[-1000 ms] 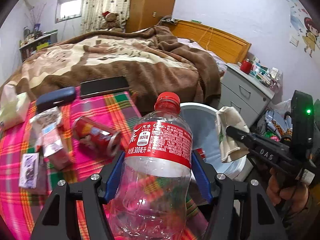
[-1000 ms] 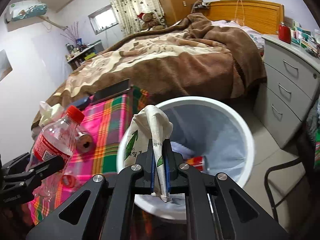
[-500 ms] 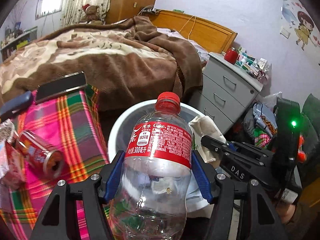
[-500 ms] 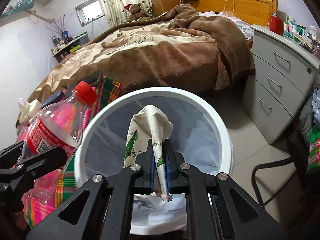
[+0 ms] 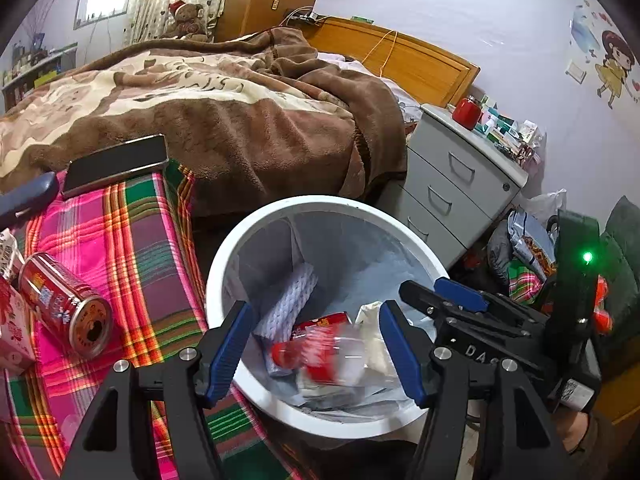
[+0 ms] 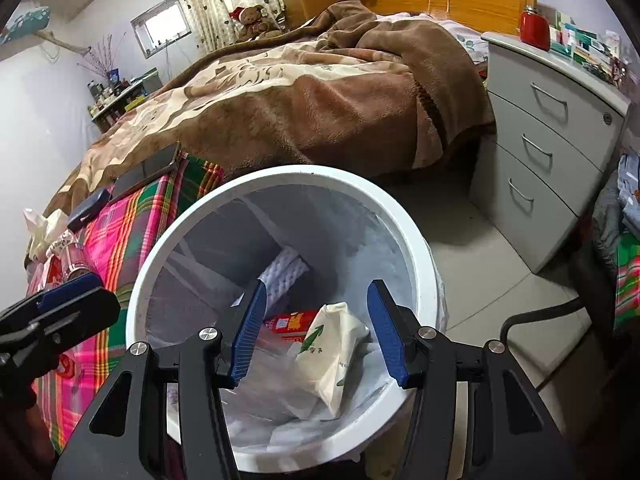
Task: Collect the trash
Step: 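Open both grippers to drop the bottle and bag into the wastebasket, then move both grippers back toward the trash on the cloth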
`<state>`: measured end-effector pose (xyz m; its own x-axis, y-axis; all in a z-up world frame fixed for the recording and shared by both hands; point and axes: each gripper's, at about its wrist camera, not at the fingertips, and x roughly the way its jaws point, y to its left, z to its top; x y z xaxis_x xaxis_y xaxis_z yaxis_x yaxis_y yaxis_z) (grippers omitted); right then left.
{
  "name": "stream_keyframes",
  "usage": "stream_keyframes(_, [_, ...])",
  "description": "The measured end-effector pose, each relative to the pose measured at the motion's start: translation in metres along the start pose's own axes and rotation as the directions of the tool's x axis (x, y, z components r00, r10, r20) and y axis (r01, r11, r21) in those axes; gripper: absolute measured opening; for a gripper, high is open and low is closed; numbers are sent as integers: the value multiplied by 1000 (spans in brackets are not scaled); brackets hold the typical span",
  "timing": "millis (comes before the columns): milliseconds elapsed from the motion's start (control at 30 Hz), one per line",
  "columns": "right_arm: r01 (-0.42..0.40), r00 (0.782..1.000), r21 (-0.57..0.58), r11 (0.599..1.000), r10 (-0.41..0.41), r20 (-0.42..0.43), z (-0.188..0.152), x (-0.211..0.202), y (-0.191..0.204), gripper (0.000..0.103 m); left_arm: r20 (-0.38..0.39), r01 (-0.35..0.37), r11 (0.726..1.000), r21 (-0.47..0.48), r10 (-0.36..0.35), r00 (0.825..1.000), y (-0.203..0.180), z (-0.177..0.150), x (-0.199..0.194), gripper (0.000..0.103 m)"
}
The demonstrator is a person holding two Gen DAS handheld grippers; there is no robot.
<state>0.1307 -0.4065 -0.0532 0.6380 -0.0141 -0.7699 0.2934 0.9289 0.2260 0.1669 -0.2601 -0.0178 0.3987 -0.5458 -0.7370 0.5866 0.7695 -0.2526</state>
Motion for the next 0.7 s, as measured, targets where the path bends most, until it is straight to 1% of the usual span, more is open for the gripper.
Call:
stream_keyframes(167, [-12, 1000, 11, 1000, 11, 19, 1, -7, 1, 54, 8, -6, 1000, -13, 6, 1000, 7, -6, -10, 66])
stream_keyframes(333, [-23, 999, 11, 1000, 22, 36, 1, -11, 8, 54, 19, -35, 999, -27, 35, 999, 17, -12, -25, 66])
stream_keyframes(433, [-30, 998, -8, 1000, 31, 54, -1, -18, 15, 54, 41, -66, 997, -25, 67, 997, 21, -18, -37, 66])
stream_keyframes(567, [-63, 995, -31, 998, 65, 74, -4, -24, 30, 54, 59, -70, 996, -55, 73, 996, 34, -25, -53, 66])
stream_keyframes(700, [-84, 993, -76, 994, 91, 81, -7, -25, 49, 54, 75, -93, 993, -77, 98, 992, 49, -32, -69, 66])
